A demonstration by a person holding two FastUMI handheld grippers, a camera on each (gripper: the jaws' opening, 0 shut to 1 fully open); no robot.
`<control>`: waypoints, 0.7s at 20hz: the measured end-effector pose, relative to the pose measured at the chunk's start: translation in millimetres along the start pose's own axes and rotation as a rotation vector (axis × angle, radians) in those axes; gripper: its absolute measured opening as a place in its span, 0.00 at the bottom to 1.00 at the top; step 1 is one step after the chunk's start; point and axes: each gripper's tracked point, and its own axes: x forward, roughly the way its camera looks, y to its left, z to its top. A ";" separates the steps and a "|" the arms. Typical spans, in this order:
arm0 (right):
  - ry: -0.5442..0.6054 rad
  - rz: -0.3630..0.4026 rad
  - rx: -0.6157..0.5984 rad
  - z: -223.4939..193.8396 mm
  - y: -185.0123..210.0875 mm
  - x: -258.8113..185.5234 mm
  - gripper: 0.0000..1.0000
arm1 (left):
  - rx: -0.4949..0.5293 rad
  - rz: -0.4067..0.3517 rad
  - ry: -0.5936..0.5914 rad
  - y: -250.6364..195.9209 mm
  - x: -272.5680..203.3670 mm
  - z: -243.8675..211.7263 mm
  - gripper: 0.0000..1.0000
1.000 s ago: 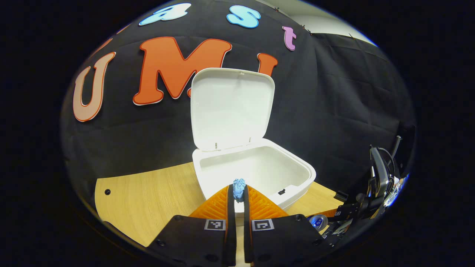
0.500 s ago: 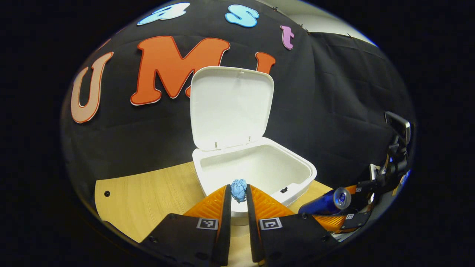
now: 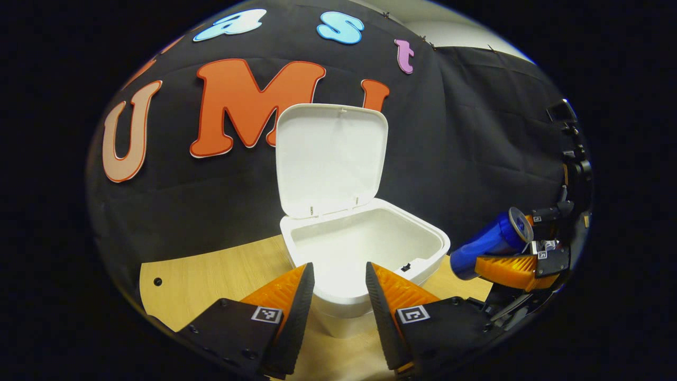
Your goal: Press the lid of the desktop garbage bin to open it, pick up the crumpled paper on the desktop and throw it into the bin, then pick up the pop can on the desktop and drop it into the bin, and finally close the garbage bin lid.
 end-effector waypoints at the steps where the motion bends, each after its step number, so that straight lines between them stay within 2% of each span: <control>1: -0.013 0.004 -0.005 7.3 0.6 0.2 0.75 | -0.002 0.008 -0.001 2.7 -1.8 0.2 0.67; 2: -0.025 0.012 -0.010 12.7 2.3 -2.4 0.80 | -0.007 0.016 -0.004 6.5 -5.7 -0.7 0.73; 3: -0.030 0.019 -0.017 18.0 3.9 -2.0 0.80 | -0.011 0.027 -0.010 11.8 -11.2 -2.4 0.71; 5: -0.042 0.029 -0.043 28.1 5.7 -5.4 0.80 | -0.019 0.047 -0.027 20.8 -19.1 -0.5 0.73; 8: -0.066 0.054 -0.046 43.0 7.1 -3.0 0.80 | -0.033 0.082 -0.034 29.7 -24.6 -1.2 0.80; 14: -0.087 0.091 -0.059 59.1 13.5 14.9 0.80 | -0.057 0.138 -0.047 49.4 -38.4 -5.1 0.80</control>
